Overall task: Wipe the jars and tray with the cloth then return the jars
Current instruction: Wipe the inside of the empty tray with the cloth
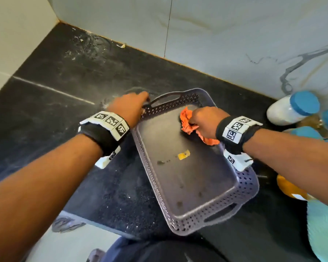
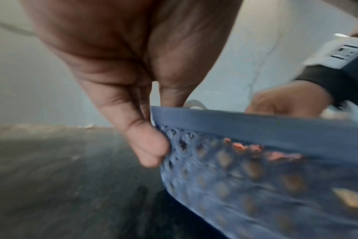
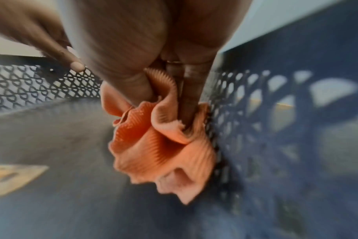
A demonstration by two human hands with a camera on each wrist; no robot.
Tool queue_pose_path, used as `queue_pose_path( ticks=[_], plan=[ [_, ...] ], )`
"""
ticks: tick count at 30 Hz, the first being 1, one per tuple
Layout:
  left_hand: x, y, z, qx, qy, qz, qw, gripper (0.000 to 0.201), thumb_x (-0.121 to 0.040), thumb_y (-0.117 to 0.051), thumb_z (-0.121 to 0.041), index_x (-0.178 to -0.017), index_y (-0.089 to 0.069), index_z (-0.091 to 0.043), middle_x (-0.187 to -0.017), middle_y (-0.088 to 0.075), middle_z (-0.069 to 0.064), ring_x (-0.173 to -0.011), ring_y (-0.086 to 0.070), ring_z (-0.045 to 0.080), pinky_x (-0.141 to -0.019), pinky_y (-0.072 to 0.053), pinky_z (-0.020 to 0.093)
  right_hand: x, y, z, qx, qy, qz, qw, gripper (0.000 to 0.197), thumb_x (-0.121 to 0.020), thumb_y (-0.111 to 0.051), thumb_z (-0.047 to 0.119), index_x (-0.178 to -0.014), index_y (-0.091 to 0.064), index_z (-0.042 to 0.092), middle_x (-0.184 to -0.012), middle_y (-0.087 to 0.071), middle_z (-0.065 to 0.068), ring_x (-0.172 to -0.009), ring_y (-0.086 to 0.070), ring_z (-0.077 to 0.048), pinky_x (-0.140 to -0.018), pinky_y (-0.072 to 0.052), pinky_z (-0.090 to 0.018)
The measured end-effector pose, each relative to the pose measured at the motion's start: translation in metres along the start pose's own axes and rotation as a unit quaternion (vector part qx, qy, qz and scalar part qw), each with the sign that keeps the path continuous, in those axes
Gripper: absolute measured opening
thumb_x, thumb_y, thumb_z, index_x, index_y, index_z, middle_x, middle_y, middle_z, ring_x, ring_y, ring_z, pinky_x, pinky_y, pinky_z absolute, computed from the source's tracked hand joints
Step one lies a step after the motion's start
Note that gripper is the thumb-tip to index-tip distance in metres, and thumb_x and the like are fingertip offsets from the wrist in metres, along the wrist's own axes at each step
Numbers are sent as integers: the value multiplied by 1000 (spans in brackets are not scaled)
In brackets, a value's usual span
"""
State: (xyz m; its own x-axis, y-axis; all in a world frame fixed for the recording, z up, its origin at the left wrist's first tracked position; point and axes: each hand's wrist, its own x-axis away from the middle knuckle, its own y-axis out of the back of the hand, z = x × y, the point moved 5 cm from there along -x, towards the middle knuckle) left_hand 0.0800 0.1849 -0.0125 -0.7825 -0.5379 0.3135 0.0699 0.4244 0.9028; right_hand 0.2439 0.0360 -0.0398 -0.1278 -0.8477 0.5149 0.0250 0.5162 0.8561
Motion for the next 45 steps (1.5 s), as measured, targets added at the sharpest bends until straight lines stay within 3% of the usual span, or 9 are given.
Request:
queue_pose_path(
  ticks=[5, 10, 14, 19, 24, 34, 37, 42, 45],
  plan=[
    [14, 11, 10, 119, 66, -31, 990, 46, -95, -67, -27, -137, -54, -12, -131, -63, 15, -121, -58, 35, -101, -44, 42, -7, 6, -13, -11, -38, 11, 999, 8, -76, -60, 11, -79, -62, 18, -73, -53, -1, -78, -58, -31, -61, -42, -32],
    [57, -17, -1, 218, 111, 46, 968, 35, -98, -52, -20, -131, -38, -21, -84, -76, 11, -59, -75, 27, -71, -63, 40, -14, 41, 1, 10, 37, 0, 999, 7, -78, -59, 13, -78, -65, 17, -67, -56, -2, -74, -60, -30, -64, -50, -37],
    [76, -35, -7, 226, 134, 78, 962, 30, -92, -51, -22, -115, -33, -24, -63, -74, 6, -45, -70, 21, -59, -61, 33, -39, 56, 44, 50, 134, -17, 990, 20, -78, -59, 15, -93, -70, 21, -81, -62, -1, -79, -60, -28, -65, -52, -38],
    [81, -60, -13, 213, 159, 81, 961, 24, -91, -44, -15, -114, -35, -9, -78, -74, 19, -66, -73, 38, -74, -60, 46, -74, 55, 75, 74, 142, -16, 987, 7, -80, -63, 15, -86, -67, 15, -73, -58, -2, -75, -59, -29, -59, -38, -30],
    [80, -70, -19, 168, 173, 30, 970, 48, -99, -45, -15, -141, -27, -1, -111, -67, 28, -102, -64, 51, -82, -49, 49, -51, 38, 104, 25, 183, 22, 983, 5, -81, -68, 19, -80, -69, 14, -65, -52, 2, -70, -56, -27, -61, -33, -27],
    [80, -76, -17, 147, 153, 35, 977, 28, -99, -40, -8, -125, -31, -3, -105, -67, 27, -95, -67, 49, -74, -49, 46, 59, -46, 150, 46, 335, 219, 915, 21, -85, -63, 9, -105, -67, 11, -100, -67, -8, -88, -65, -28, -75, -56, -36],
    [79, -76, -19, 115, 129, 38, 984, 27, -101, -42, -11, -124, -32, -2, -102, -69, 25, -92, -69, 46, -72, -50, 45, 26, -27, 140, -3, 317, 201, 927, 25, -92, -58, 24, -98, -72, 4, -85, -73, -14, -83, -70, -40, -79, -58, -46],
    [81, -73, -19, 123, 143, 24, 982, 30, -101, -44, -19, -124, -32, -2, -102, -69, 26, -93, -68, 47, -75, -52, 48, -64, 47, 87, 53, 159, 19, 986, 13, -75, -61, 5, -78, -60, 17, -81, -66, -10, -82, -63, -33, -67, -45, -32],
    [84, -74, -21, 126, 156, 16, 980, 43, -102, -42, -18, -138, -26, 0, -106, -69, 25, -97, -68, 46, -79, -53, 50, -64, 38, 92, 36, 180, 1, 983, 5, -83, -59, 9, -84, -63, 12, -85, -65, -5, -82, -64, -26, -64, -40, -29]
  ],
)
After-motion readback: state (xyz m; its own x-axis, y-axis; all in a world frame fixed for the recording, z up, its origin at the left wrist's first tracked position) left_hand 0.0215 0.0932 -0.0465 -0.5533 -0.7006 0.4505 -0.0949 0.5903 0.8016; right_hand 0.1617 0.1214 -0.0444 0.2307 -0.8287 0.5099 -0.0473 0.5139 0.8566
